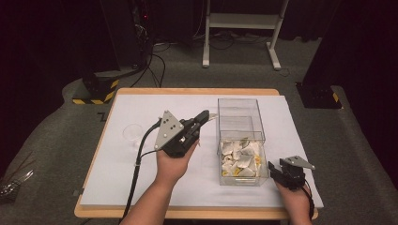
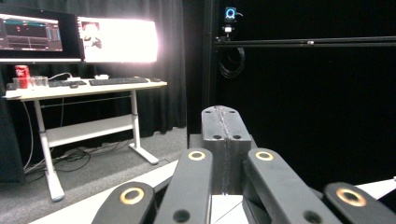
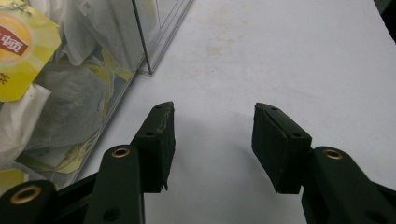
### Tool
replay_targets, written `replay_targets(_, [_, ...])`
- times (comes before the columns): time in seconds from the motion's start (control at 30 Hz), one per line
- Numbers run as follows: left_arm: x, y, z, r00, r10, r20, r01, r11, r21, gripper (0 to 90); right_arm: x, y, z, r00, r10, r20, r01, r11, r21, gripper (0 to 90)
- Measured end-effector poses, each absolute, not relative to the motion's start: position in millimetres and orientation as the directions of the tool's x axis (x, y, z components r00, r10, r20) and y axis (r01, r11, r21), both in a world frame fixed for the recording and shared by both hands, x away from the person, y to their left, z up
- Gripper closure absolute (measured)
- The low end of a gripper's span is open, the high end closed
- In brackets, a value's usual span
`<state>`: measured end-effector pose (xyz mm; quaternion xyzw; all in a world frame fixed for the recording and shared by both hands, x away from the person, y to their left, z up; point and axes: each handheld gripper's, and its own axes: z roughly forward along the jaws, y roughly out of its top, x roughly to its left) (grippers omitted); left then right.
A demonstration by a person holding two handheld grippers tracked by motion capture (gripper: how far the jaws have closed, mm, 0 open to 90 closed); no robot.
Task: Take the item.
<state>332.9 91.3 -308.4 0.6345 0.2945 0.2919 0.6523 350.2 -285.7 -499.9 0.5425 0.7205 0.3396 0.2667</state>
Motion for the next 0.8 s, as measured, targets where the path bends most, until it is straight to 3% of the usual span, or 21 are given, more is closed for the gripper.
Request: replay_targets(0.8, [349,151,-323,0.568,0.821,-0.052,0.026,0.045,0.999,90.0,350,-285,-500,-0.268,0.963,-0.022,0.601,0.185,0.778,49.5])
